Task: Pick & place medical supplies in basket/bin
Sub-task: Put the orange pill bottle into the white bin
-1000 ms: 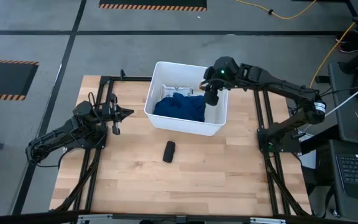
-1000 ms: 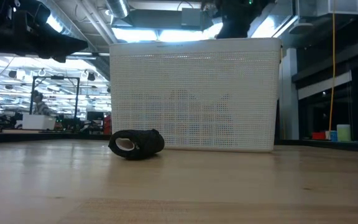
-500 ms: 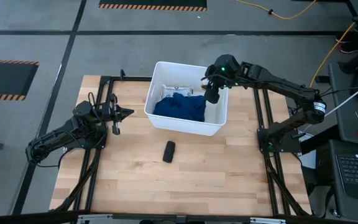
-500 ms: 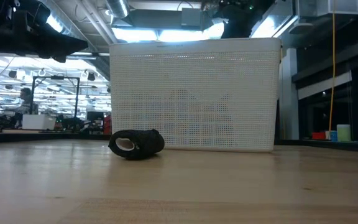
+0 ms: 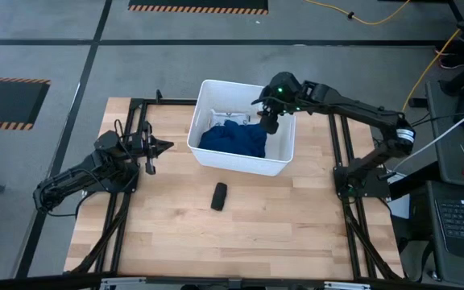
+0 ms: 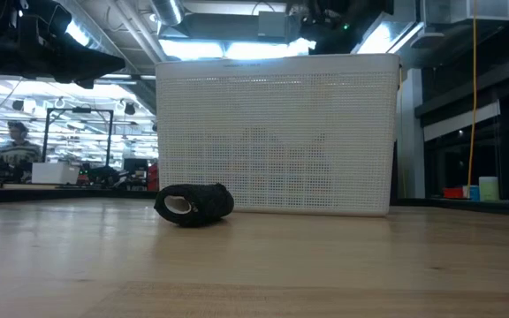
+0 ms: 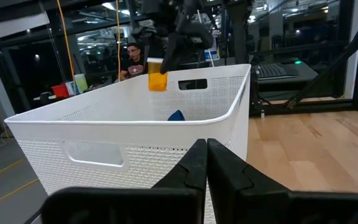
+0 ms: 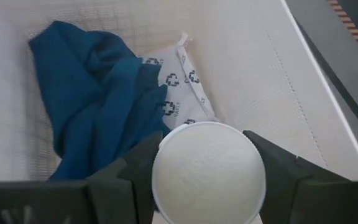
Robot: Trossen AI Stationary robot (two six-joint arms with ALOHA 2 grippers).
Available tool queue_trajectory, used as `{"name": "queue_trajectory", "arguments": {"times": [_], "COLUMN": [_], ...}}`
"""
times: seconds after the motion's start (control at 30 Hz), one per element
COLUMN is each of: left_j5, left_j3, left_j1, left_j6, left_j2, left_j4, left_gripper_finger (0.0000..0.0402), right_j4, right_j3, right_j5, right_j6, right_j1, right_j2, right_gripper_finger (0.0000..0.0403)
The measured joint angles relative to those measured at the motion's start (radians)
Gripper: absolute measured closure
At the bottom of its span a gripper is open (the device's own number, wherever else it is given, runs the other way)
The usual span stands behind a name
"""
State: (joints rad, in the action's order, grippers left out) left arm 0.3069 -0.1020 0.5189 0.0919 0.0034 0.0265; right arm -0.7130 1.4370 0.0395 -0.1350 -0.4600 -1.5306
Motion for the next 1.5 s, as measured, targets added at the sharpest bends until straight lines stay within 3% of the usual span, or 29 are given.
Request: {"name": "queue_trajectory", "arguments": {"times": [0.3,0.5,0.67,0.83,0.97,1.2,1.4,1.5], "left_j5": [0.000,0.000,0.000,0.000,0.000,0.000,0.000,0.000], "left_j3": [0.000,0.000,0.000,0.000,0.000,0.000,0.000,0.000], "left_j1": [0.000,0.000,0.000,0.000,0.000,0.000,0.000,0.000], "left_j6": [0.000,0.000,0.000,0.000,0.000,0.000,0.000,0.000], "left_j2": [0.000,0.000,0.000,0.000,0.000,0.000,0.000,0.000], "left_j4": [0.000,0.000,0.000,0.000,0.000,0.000,0.000,0.000], "left_gripper_finger": [0.0397,0.0396,0.0397,0.0399,0.0395,0.0391,0.0396,0.0398], "right_j4": [0.020,0.024,0.029,0.039,0.045,0.052,0.050,0.050], "right_j3": [0.000,0.000,0.000,0.000,0.000,0.000,0.000,0.000], "right_j5": [0.000,-0.018,-0.022,-0.056,-0.065,-0.089,-0.094,-0.094], "right_j6": [-0.003,-0.005,0.003,-0.002,-0.004,0.021,0.021,0.027], "right_j1": [-0.035,-0.069,-0.100,-0.112,-0.119,-0.121,-0.121,-0.121], "right_j2": [-0.101,-0.158,-0.193,-0.230,-0.257,-0.275,-0.277,-0.277], "right_gripper_finger": [0.0185,0.0210,0.0209,0.0183,0.0203,0.0210,0.0184,0.0199]}}
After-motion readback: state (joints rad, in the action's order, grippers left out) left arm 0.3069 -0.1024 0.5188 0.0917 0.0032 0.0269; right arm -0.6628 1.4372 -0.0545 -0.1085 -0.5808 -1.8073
